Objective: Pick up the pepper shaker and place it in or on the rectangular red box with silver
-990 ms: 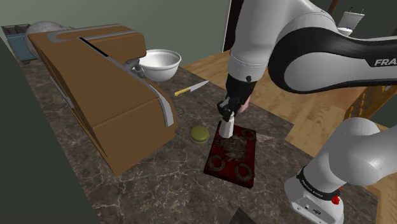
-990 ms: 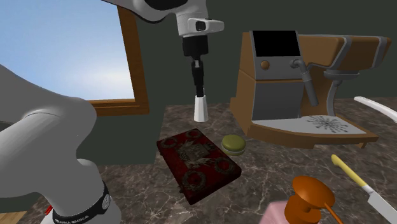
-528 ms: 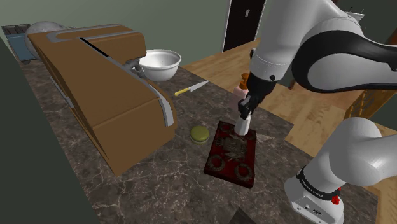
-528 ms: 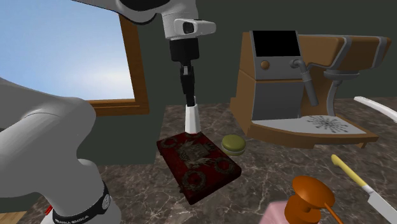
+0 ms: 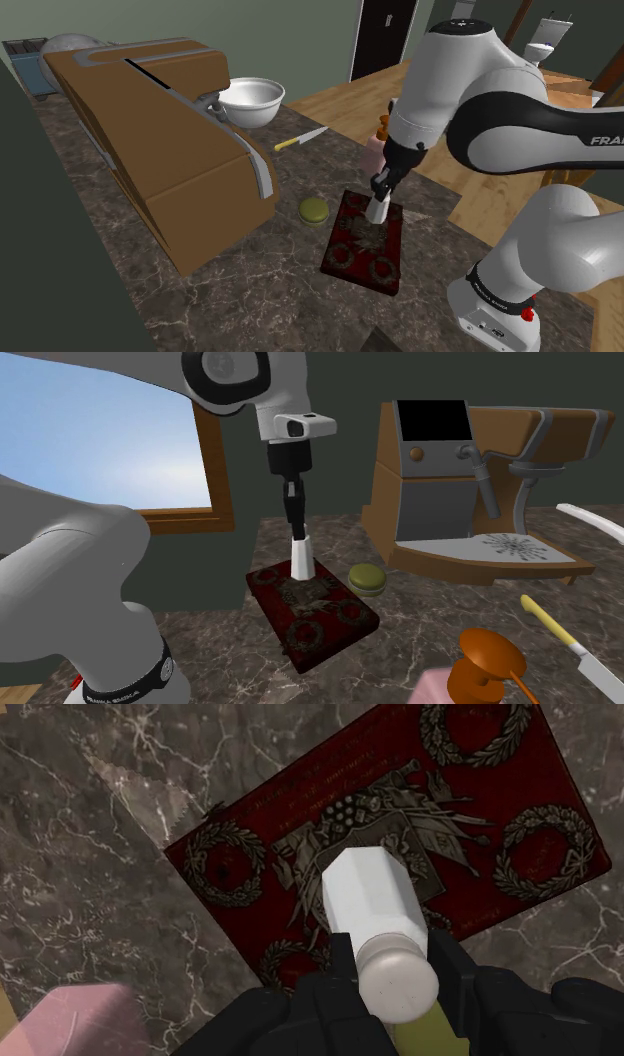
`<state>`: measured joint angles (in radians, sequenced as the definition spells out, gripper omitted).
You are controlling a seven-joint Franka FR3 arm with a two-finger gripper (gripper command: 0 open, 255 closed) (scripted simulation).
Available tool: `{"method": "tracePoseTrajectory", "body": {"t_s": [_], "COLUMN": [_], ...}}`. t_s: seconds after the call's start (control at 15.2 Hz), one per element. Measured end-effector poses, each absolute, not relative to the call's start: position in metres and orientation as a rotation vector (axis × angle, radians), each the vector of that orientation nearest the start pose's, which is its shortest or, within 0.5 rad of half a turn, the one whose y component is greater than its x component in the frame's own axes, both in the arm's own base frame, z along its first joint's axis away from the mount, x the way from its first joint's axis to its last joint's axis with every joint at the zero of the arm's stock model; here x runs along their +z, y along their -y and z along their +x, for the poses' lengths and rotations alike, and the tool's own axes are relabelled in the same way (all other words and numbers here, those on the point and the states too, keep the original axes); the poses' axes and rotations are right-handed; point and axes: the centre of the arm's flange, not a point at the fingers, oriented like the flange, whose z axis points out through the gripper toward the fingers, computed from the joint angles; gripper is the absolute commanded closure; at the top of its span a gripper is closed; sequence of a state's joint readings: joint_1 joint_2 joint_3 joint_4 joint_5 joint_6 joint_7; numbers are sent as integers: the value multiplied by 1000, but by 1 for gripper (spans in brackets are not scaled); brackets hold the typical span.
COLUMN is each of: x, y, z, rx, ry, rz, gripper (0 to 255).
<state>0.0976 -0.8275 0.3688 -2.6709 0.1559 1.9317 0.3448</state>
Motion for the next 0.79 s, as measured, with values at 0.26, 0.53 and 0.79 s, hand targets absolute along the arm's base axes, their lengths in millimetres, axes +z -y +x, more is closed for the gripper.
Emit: {"method": "tracePoseTrajectory", "body": {"t_s": [0.26,0.53,0.79], "x": [447,426,418], "y": [-154,-154,-155], "z": [283,283,283], "rx": [-158,-158,-175], "ry": [-56,-56,-56], "rz": [-3231,-3231,-3227], "gripper": [255,255,255]}}
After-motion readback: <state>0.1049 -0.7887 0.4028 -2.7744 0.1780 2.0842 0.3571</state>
